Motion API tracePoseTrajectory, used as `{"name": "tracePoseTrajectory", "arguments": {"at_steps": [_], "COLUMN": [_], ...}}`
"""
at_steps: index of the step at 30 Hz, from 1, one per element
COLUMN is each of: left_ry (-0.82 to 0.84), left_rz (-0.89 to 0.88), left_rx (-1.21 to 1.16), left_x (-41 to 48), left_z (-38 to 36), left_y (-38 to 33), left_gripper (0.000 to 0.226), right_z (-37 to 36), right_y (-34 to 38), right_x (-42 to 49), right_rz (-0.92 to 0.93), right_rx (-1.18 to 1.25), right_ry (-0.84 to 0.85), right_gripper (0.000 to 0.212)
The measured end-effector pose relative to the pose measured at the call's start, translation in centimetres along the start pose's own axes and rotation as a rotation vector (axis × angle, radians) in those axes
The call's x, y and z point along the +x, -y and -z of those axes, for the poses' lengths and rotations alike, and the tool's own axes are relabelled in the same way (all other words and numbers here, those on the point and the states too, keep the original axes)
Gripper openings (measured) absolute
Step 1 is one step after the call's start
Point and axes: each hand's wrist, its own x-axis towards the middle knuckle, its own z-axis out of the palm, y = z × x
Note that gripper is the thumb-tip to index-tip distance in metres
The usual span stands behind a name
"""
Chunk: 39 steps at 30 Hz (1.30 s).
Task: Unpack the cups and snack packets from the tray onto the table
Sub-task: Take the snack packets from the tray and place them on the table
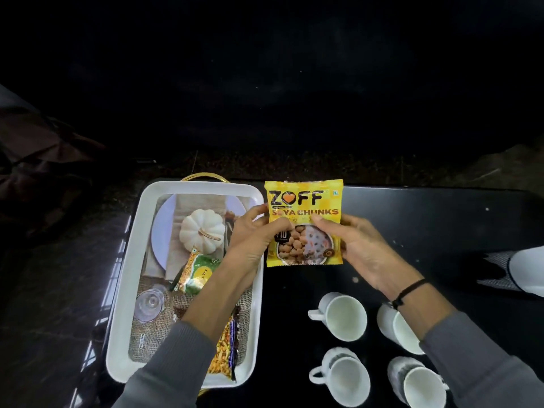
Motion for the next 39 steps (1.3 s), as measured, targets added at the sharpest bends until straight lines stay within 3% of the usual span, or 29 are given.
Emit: {"name": "tracePoseTrajectory", "arguments": {"at_steps": [3, 8, 15, 23, 27, 30, 36, 39], "left_ry": [-0.024, -0.026, 0.003, 0.039, 0.034, -0.049, -0.113, -0.123], "left_rz": [0.043, 0.103, 0.069, 0.116, 0.063, 0.029, -0.069, -0.093], "left_rx": [-0.055, -0.134, -0.142, 0.058, 0.124, 0.147, 0.351, 0.44], "left_x": [0.6, 1.2, 1.8, 1.8, 1.4, 1.3, 1.3, 1.7], "left_z": [-0.9, -1.6, -2.0, -1.7, -1.7, -2.1, -2.3, -1.9], "left_y": [0.4, 1.3, 1.4, 0.5, 1.1, 1.5, 1.7, 1.6], "left_gripper": [0.066, 0.037, 0.042, 0.031, 0.024, 0.011, 0.026, 0.025], "right_z": [0.7, 1.3, 1.1, 1.0, 1.3, 1.1, 1.0, 1.2], "right_y": [-0.6, -1.1, -1.4, -2.1, -2.2, -2.6, -3.1, -3.1], "right_x": [0.3, 1.0, 1.2, 1.9, 1.7, 1.7, 2.1, 2.4], "right_rz": [0.001, -0.046, 0.009, 0.019, -0.061, -0.057, 0.028, 0.074], "right_rx": [0.01, 0.037, 0.076, 0.045, 0.046, 0.098, -0.016, -0.145], "right_ry": [-0.04, -0.084, -0.134, -0.105, -0.043, -0.128, -0.253, -0.29], "right_gripper": [0.037, 0.039, 0.033, 0.031, 0.043, 0.042, 0.019, 0.021]}}
